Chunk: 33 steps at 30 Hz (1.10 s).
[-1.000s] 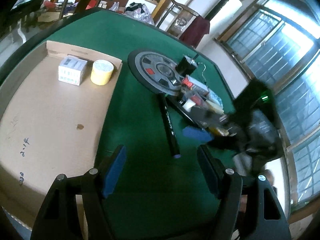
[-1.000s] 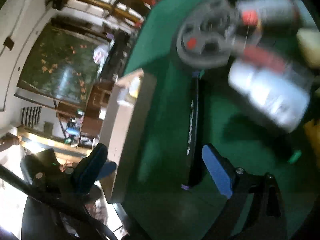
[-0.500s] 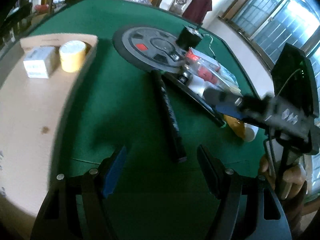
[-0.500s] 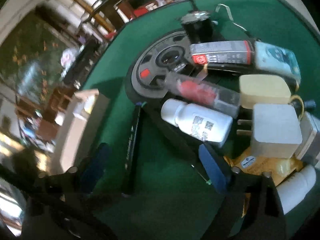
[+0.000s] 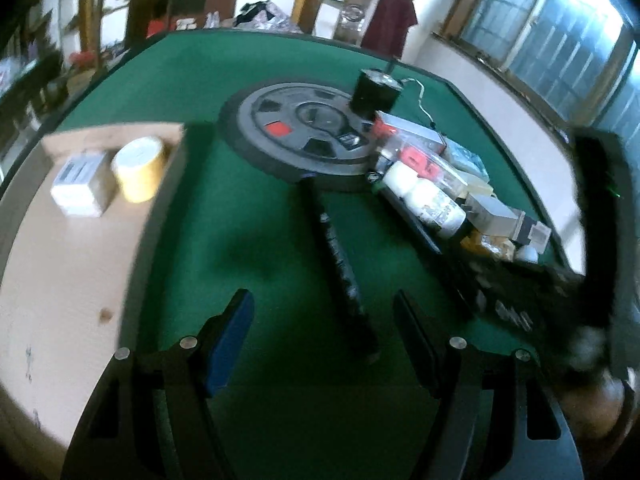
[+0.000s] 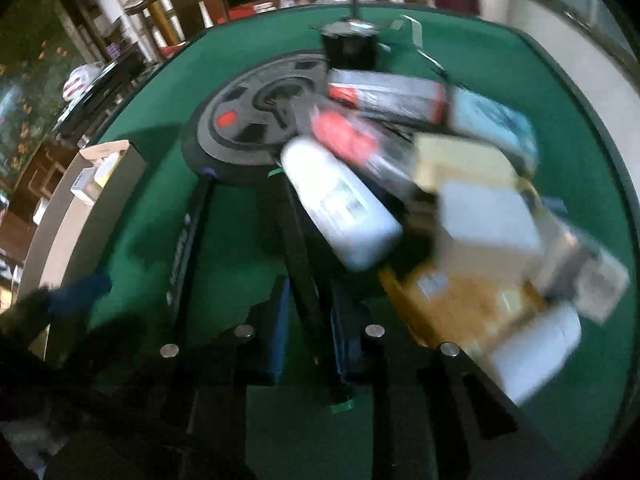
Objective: Organize objects
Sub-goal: 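Grasp a black marker with the left tool while the right tool grasps another black marker, then lay both black markers in the cardboard tray and open both tools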
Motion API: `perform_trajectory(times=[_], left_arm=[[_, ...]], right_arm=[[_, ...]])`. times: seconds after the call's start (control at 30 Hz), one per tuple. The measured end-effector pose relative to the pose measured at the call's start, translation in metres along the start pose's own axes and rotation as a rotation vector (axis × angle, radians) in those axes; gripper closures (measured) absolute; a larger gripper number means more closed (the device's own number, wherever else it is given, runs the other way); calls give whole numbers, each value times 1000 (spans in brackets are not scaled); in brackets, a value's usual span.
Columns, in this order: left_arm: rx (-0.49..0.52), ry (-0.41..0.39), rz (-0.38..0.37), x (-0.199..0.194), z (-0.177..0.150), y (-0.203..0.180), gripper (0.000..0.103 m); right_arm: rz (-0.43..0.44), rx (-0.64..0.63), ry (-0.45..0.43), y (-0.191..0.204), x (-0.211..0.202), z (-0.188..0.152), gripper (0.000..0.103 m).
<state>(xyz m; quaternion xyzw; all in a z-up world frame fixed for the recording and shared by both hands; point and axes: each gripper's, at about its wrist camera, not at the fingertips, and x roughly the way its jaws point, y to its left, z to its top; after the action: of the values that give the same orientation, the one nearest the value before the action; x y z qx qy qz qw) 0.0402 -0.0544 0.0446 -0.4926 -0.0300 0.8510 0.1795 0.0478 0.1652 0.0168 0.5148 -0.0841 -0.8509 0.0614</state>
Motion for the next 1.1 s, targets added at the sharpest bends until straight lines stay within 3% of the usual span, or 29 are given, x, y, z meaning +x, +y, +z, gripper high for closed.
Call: perform_trajectory(times=[0.13,0.2,0.27,0.33,0.37,0.43,0.67,0.87,0.93,1.1], left_arm=[[33,43,46,34,14,-13,38],[89,7,118,41,20,-23,38],[112,-1,137,47,23,-27,41],[139,-24,169,48,20,-29,62],[157,-40,177,46,18,-30,82],[152,-36,159,43,17,-26,92],[68,-18,52,26,8,-11,92],[26,-51,-23,-1,-4,-4,92],[7,-67,-53,-14,-7,2,92],[-48,-130,-159,-65,-11,22,92]], right_arm=[[51,64,2,-21,-15,-20,87],[61,76,3,-27,-20,-26,87],[61,74,2,-27,-23,-28,87],[57,68,-2,-27,-24,-29,87],[50,65,-3,-20,-23,-27,86],[39,59,-8,-16,-24,-27,86],[8,48,-13,-4,-17,-18,85],[-32,-18,-80,9,-9,-14,85],[6,10,-74,6,-10,-16,90],[152,85,-83,0,-28,-24,91]])
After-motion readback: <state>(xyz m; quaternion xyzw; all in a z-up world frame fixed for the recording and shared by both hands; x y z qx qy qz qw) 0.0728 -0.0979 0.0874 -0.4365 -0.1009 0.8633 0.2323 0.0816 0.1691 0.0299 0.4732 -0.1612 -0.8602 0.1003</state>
